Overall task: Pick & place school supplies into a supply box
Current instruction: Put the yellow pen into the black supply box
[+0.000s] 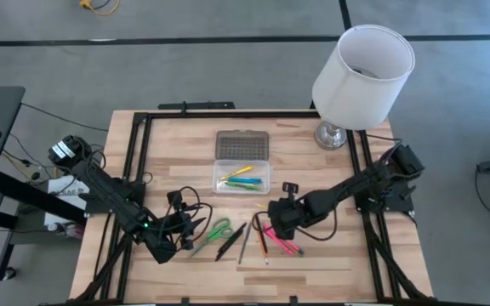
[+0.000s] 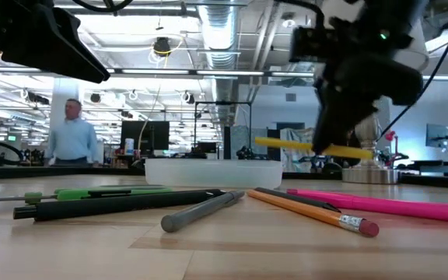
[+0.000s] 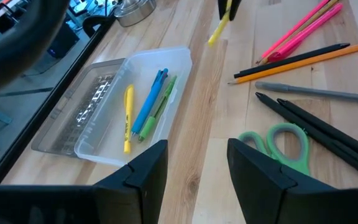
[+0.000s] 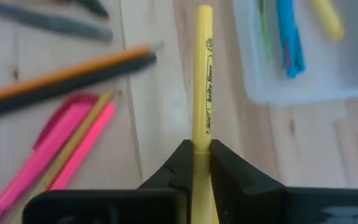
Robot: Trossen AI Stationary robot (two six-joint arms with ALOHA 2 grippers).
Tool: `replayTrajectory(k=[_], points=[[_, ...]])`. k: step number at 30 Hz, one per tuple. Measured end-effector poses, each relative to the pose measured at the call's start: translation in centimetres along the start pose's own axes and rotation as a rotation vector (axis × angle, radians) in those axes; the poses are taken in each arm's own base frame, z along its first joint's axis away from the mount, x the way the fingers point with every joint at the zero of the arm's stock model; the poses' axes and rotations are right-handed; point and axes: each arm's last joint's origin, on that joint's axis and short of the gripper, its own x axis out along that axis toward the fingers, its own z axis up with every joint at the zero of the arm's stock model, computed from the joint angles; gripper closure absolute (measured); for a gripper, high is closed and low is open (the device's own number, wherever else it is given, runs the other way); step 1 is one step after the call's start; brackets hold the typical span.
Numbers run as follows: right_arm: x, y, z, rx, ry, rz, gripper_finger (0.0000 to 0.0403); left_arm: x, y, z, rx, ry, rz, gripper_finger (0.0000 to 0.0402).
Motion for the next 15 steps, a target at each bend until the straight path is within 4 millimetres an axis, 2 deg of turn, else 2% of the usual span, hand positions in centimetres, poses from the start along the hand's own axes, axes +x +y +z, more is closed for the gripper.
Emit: replayTrajectory(k=[3, 8, 15], points=[[-0.2, -1.3, 1.5, -0.021, -0.044, -0.052, 0.0385, 0.0, 0.0, 0.0, -0.001, 0.000, 0.000, 0.0240], [0.6, -5.0, 4.1, 0.006, -0.134, -0.097, 0.0378, 0.0, 0.0, 0.0, -0.003, -0.001, -0.001, 0.0240], [2.4, -9.6, 6.2, 0.033, -0.248, -0.029, 0.0382, 0.0, -0.1, 0.0, -0.007, 0.005, -0.014, 0.0240]])
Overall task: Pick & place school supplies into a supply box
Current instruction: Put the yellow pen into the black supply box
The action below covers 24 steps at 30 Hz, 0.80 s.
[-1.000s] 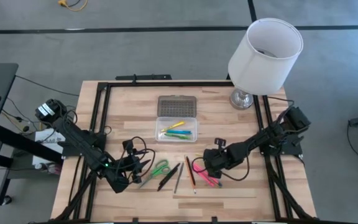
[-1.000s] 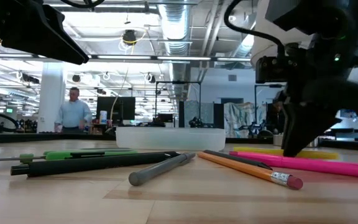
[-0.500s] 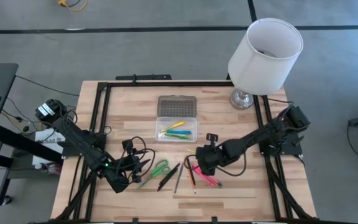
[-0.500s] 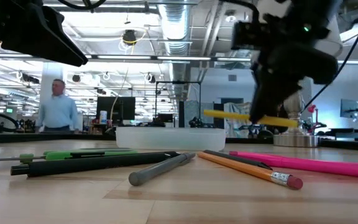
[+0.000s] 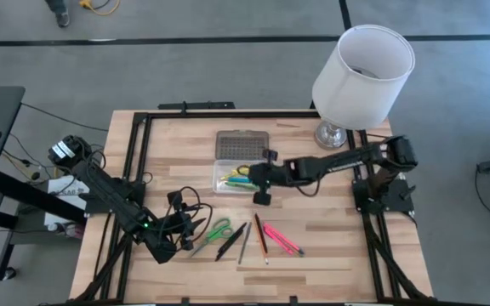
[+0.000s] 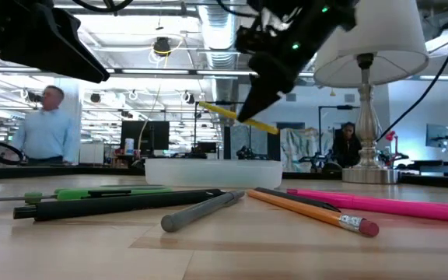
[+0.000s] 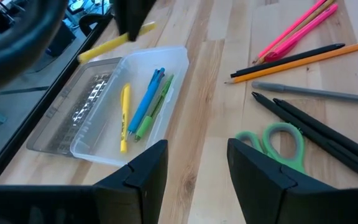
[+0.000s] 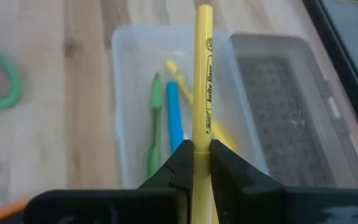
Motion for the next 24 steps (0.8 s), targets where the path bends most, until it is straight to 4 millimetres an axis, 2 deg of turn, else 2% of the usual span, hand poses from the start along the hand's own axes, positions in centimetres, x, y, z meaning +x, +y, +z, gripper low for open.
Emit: replayTrajectory(k=[5, 7, 13, 24], points=[[2.3, -1.9, -0.3, 0.023, 0.005, 0.030, 0.0376, -0.1, 0.0, 0.0, 0.002, 0.001, -0.006, 0.0240], [3.2, -2.4, -1.1, 0.024, 0.059, 0.042, 0.0376, -0.2, -0.1, -0.1, 0.007, 0.002, -0.009, 0.0240], [5.6, -2.6, -1.9, 0.013, 0.085, 0.043, 0.0377, -0.2, -0.1, -0.1, 0.007, 0.007, -0.017, 0.0240], [5.8, -2.7, -2.0, 0.015, 0.081, 0.041, 0.0346, -0.2, -0.2, -0.1, 0.002, 0.008, -0.019, 0.0240]])
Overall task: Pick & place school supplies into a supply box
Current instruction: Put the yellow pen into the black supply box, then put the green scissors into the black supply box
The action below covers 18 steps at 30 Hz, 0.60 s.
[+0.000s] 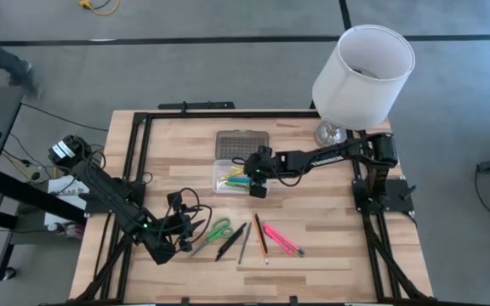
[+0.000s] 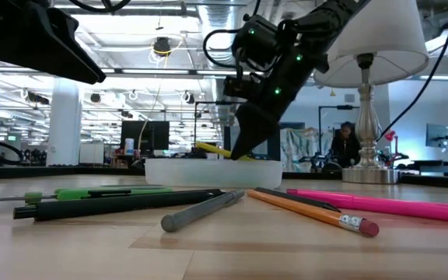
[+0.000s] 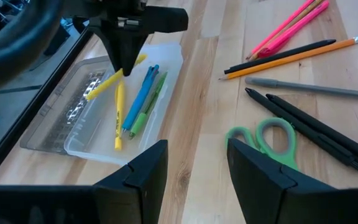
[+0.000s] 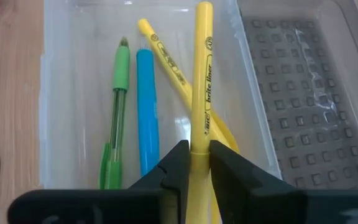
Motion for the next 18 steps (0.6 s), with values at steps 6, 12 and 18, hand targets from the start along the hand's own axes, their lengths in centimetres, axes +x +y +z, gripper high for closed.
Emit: replayTrajectory(k=[6, 12, 18], points=[[0.0, 0.0, 0.0, 0.000, 0.000, 0.000, 0.0312, 0.0, 0.0, 0.1, -0.008, -0.004, -0.004, 0.0240], [-1.1, 0.5, 0.3, -0.006, -0.006, 0.006, 0.0282, 0.0, -0.1, 0.1, -0.038, 0.001, -0.017, 0.0240], [-5.6, 3.0, 1.7, -0.077, -0.109, 0.058, 0.0276, 0.0, -0.4, -0.1, -0.100, 0.058, -0.100, 0.0240]])
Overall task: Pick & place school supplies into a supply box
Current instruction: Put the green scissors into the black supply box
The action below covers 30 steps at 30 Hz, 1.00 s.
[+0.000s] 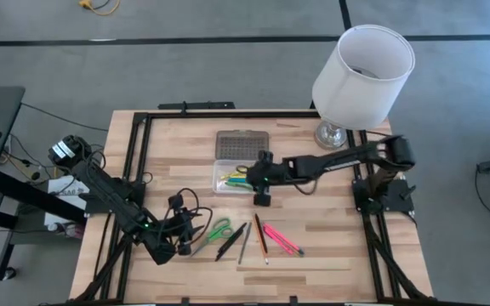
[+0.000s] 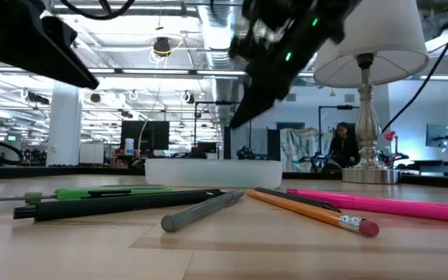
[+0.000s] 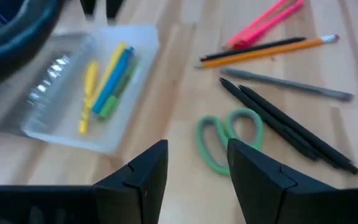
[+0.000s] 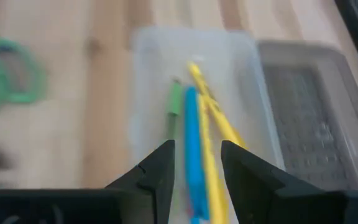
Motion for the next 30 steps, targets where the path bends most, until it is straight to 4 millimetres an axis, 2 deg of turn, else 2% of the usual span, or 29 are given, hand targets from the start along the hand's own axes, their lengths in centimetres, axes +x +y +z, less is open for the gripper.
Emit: replayTrajectory(k=[6, 12, 16, 22, 30], points=[[-4.5, 3.8, 1.6, -0.142, -0.134, 0.077, 0.0283, 0.0, -0.4, 0.0, -0.058, 0.046, -0.088, 0.0240], [-7.7, 7.1, 1.3, -0.277, -0.153, 0.153, 0.0284, 0.5, -0.9, 0.8, -0.012, 0.011, -0.163, 0.0240], [-8.8, 8.9, 0.7, -0.310, -0.136, 0.139, 0.0284, 2.5, -0.7, 1.4, 0.025, 0.001, -0.167, 0.0240], [-10.0, 11.5, -0.3, -0.326, -0.107, 0.113, 0.0285, 6.0, 0.9, 1.4, -0.021, 0.099, -0.150, 0.0240], [-12.1, 14.7, -2.4, -0.318, -0.075, 0.007, 0.0285, 9.1, 1.1, 1.2, -0.030, 0.155, -0.264, 0.0240]])
